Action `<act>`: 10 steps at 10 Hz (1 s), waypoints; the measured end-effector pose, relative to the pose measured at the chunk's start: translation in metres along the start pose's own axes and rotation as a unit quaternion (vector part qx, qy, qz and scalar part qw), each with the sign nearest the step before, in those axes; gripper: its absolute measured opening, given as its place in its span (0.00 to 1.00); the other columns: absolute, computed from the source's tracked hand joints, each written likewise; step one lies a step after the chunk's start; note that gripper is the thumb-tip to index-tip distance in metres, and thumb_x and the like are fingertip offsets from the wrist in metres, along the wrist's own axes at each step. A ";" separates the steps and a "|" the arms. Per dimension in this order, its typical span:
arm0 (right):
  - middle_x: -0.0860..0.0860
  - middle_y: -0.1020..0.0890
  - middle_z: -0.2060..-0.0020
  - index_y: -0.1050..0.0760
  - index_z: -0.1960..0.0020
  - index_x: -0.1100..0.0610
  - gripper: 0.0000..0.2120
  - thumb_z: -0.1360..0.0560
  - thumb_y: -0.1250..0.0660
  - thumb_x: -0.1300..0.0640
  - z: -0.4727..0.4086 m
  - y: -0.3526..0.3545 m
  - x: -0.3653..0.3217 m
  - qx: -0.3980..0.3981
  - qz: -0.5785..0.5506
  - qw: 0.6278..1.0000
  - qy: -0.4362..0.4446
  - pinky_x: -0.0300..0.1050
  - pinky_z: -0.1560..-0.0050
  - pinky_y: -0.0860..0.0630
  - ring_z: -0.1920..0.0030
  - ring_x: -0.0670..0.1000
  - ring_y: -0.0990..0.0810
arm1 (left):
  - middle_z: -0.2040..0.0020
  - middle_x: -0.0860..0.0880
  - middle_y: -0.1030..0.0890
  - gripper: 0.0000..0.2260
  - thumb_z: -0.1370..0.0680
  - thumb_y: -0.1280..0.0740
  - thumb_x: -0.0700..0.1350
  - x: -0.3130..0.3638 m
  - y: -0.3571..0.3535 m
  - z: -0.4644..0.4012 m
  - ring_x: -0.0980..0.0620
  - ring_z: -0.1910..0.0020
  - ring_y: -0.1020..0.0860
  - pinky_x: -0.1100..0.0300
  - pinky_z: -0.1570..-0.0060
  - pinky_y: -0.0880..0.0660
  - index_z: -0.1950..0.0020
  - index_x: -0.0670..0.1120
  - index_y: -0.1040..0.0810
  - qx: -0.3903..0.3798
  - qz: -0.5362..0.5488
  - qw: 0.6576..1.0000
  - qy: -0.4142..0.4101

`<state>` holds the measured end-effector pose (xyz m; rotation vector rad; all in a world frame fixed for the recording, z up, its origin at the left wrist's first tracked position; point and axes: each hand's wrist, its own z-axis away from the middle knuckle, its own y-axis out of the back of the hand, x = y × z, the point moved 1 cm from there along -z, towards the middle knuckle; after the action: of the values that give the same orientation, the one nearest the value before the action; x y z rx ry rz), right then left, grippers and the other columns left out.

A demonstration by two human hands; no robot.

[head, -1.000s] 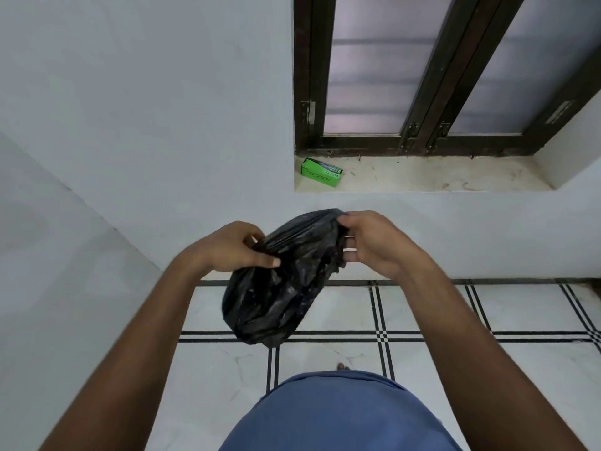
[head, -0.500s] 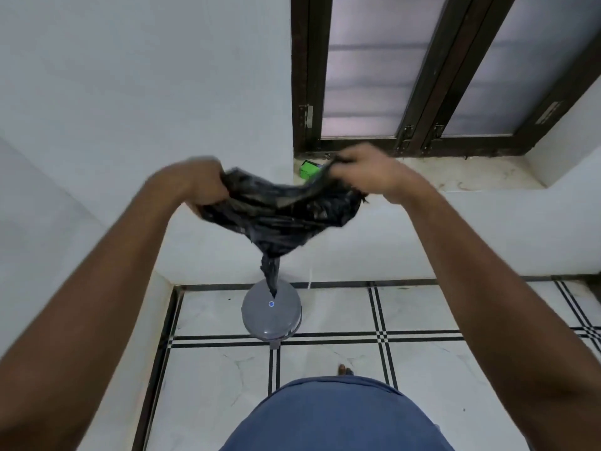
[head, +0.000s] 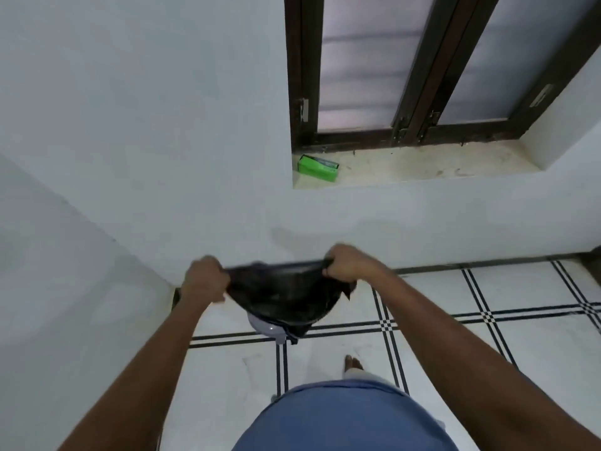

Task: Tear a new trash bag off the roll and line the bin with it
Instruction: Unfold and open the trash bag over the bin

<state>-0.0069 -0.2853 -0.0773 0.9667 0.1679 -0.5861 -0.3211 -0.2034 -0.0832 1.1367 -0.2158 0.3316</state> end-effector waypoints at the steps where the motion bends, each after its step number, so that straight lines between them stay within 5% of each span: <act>1: 0.58 0.13 0.39 0.15 0.32 0.56 0.19 0.21 0.34 0.61 0.023 0.063 -0.047 0.387 -0.142 0.906 0.096 0.41 0.38 0.21 0.39 0.57 0.15 | 0.41 0.37 0.14 0.22 0.22 0.39 0.40 0.035 0.060 0.015 0.34 0.38 0.16 0.49 0.37 0.20 0.28 0.42 0.23 0.282 0.152 0.942 -0.097; 2: 0.60 0.21 0.39 0.28 0.20 0.50 0.25 0.15 0.38 0.63 0.058 0.073 -0.069 0.641 -0.124 0.730 0.204 0.36 0.51 0.27 0.49 0.50 0.23 | 0.22 0.54 0.24 0.38 0.28 0.40 0.32 0.052 0.075 0.047 0.47 0.25 0.23 0.69 0.30 0.31 0.17 0.47 0.32 0.415 0.223 0.844 -0.255; 3: 0.63 0.18 0.41 0.19 0.32 0.57 0.15 0.15 0.34 0.55 0.012 -0.017 -0.021 0.207 0.024 0.973 0.098 0.52 0.52 0.22 0.49 0.61 0.15 | 0.30 0.48 0.17 0.26 0.24 0.38 0.32 0.009 -0.002 0.033 0.40 0.38 0.17 0.52 0.40 0.20 0.27 0.45 0.21 0.113 -0.008 0.973 -0.203; 4: 0.56 0.11 0.51 0.13 0.48 0.58 0.07 0.22 0.26 0.56 0.001 -0.094 0.035 -0.147 0.022 0.988 -0.034 0.53 0.49 0.15 0.46 0.62 0.11 | 0.45 0.39 0.15 0.15 0.28 0.32 0.33 -0.076 -0.080 0.003 0.38 0.53 0.15 0.43 0.52 0.13 0.45 0.44 0.13 -0.171 -0.029 0.984 -0.048; 5: 0.52 0.10 0.50 0.10 0.49 0.51 0.06 0.23 0.26 0.54 0.009 -0.108 0.047 -0.005 -0.144 0.989 -0.023 0.51 0.45 0.17 0.46 0.57 0.12 | 0.47 0.34 0.18 0.16 0.33 0.26 0.32 -0.125 -0.109 -0.016 0.36 0.60 0.17 0.28 0.55 0.16 0.50 0.47 0.19 -0.154 0.162 0.974 0.025; 6: 0.50 0.12 0.49 0.12 0.44 0.54 0.08 0.18 0.28 0.53 0.018 -0.091 0.040 0.117 -0.189 0.975 -0.017 0.46 0.45 0.22 0.46 0.52 0.16 | 0.48 0.36 0.13 0.11 0.28 0.21 0.32 -0.080 -0.072 0.021 0.39 0.59 0.14 0.44 0.51 0.14 0.53 0.44 0.17 -0.100 0.250 0.960 0.069; 7: 0.52 0.14 0.52 0.15 0.44 0.58 0.11 0.14 0.33 0.54 0.023 -0.072 0.037 0.184 -0.236 0.954 -0.012 0.45 0.53 0.26 0.53 0.52 0.18 | 0.46 0.37 0.11 0.07 0.20 0.25 0.37 -0.047 -0.050 0.035 0.40 0.54 0.12 0.54 0.57 0.13 0.44 0.36 0.15 -0.102 0.424 0.895 0.089; 8: 0.55 0.14 0.52 0.16 0.47 0.55 0.10 0.14 0.35 0.54 0.019 -0.049 0.031 0.226 -0.266 0.937 0.015 0.44 0.56 0.26 0.53 0.54 0.16 | 0.41 0.37 0.12 0.14 0.18 0.27 0.37 -0.025 -0.034 0.037 0.40 0.46 0.12 0.54 0.50 0.13 0.33 0.34 0.19 -0.104 0.551 0.825 0.069; 10: 0.50 0.27 0.38 0.19 0.44 0.48 0.09 0.15 0.33 0.44 0.016 -0.017 0.013 0.264 -0.232 0.935 0.045 0.52 0.33 0.30 0.36 0.50 0.32 | 0.37 0.42 0.14 0.11 0.20 0.28 0.35 0.009 -0.004 0.044 0.44 0.37 0.14 0.52 0.31 0.20 0.38 0.41 0.17 -0.095 0.701 0.707 -0.015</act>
<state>-0.0071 -0.3104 -0.0856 1.4949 0.3360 -1.0550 -0.3112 -0.2437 -0.0660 0.5526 -1.1342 1.6043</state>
